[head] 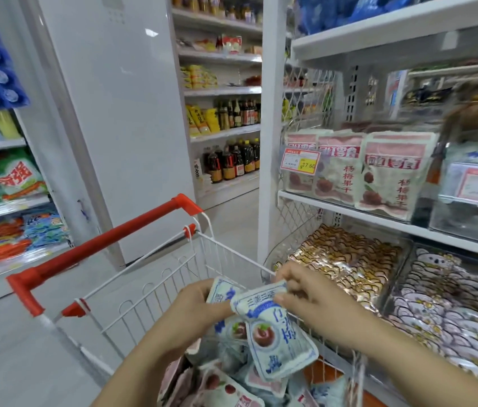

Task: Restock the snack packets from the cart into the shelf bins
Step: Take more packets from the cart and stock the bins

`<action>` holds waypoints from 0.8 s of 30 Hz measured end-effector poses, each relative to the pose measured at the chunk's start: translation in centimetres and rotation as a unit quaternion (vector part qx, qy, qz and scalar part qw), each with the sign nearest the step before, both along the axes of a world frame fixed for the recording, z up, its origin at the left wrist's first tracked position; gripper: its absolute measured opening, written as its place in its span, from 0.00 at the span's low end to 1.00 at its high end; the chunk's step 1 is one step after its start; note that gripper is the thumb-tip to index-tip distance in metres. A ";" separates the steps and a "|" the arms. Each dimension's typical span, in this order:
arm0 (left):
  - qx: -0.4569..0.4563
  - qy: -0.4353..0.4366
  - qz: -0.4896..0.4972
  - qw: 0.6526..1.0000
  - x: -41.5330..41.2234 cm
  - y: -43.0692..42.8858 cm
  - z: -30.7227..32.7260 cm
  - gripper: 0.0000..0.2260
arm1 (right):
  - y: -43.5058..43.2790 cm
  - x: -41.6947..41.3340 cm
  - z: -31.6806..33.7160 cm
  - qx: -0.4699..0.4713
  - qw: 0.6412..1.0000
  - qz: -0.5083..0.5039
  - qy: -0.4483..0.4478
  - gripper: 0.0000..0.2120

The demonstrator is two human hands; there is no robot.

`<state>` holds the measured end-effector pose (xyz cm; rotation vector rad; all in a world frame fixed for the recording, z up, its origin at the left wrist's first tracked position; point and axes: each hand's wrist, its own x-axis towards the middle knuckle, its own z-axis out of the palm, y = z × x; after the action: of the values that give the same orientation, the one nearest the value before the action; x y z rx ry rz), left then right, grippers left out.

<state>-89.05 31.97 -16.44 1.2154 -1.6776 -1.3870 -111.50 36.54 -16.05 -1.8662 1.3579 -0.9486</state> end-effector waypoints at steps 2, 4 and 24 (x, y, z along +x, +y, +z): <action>0.030 0.032 -0.005 0.999 -0.7 0.1 1.0 0.15 | 0.5 -0.3 0.1 0.004 0.999 -0.017 -0.030 0.05; 0.072 0.083 -0.009 0.994 -1.4 0.1 1.8 0.18 | 0.9 -0.8 -0.2 0.015 0.995 -0.045 -0.091 0.03; -0.068 0.111 -0.045 0.990 -9.0 5.1 2.3 0.26 | 5.7 -5.1 2.8 0.024 0.950 -0.131 -0.284 0.20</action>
<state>-98.09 37.03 -14.17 0.8840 -1.6576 -1.3808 -116.64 42.27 -13.25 -1.2438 1.2587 -1.4375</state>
